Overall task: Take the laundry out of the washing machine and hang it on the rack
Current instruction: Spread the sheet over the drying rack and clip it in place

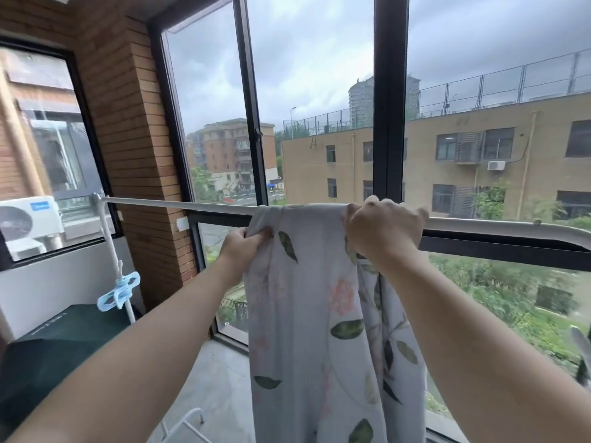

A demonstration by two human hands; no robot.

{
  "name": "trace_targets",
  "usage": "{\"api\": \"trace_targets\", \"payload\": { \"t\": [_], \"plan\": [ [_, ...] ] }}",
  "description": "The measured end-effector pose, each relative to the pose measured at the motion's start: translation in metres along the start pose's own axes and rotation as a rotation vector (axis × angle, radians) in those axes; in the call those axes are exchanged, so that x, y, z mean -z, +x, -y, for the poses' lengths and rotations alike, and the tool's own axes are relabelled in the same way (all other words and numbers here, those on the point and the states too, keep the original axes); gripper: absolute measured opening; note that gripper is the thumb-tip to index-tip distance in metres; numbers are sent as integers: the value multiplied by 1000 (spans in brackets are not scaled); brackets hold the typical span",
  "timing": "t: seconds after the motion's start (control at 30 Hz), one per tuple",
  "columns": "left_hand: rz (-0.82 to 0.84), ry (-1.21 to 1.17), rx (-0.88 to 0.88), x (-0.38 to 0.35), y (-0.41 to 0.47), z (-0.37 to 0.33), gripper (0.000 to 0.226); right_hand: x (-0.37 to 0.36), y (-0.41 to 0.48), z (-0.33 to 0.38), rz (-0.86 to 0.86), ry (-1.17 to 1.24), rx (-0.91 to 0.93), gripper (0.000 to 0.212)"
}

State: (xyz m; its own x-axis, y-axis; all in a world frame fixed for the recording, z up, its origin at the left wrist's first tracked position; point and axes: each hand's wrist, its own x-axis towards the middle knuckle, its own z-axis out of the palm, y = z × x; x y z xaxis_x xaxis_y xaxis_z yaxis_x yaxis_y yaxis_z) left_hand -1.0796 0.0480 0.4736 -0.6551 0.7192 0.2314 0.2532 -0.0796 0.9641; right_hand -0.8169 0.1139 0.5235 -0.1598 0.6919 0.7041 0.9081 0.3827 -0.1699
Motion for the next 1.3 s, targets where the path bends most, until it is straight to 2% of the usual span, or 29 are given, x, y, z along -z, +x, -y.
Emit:
{"api": "trace_targets", "payload": {
  "t": [0.17, 0.3, 0.37, 0.43, 0.5, 0.57, 0.63, 0.7, 0.8, 0.9, 1.13, 1.3],
  "plan": [
    [-191, 216, -250, 11, 10, -14, 31, -4, 2, -1, -27, -18, -32, 45],
    [-229, 181, -225, 24, 24, -20, 36, -6, 0, 4, -75, -41, -78, 51],
    [-181, 120, -178, 29, 34, -24, 34, -5, -2, 7, -89, -57, -104, 52],
    [-92, -40, -87, 33, 40, -31, 28, -4, -3, 8, -83, -77, -114, 52],
    [96, -257, 32, 36, 42, -36, 36, -4, -2, 7, -72, -109, -134, 54],
    [269, -375, 117, 34, 43, -37, 45, -3, -1, 5, -49, -124, -155, 56],
    [298, -407, 124, 33, 47, -40, 43, -3, 3, 4, -21, -131, -177, 56],
    [247, -471, 103, 40, 58, -43, 27, -2, 6, 3, 0, -159, -200, 55],
    [107, -506, 121, 57, 80, -44, 30, -1, 7, 2, 4, -177, -216, 52],
    [71, -532, 122, 65, 95, -40, 20, -3, 6, 7, -2, -179, -218, 49],
    [32, -545, 102, 75, 108, -43, 34, -1, 11, 4, 40, -163, -261, 41],
    [-91, -537, 112, 83, 114, -45, 22, -1, 12, 7, 34, -187, -244, 41]
  ]
}}
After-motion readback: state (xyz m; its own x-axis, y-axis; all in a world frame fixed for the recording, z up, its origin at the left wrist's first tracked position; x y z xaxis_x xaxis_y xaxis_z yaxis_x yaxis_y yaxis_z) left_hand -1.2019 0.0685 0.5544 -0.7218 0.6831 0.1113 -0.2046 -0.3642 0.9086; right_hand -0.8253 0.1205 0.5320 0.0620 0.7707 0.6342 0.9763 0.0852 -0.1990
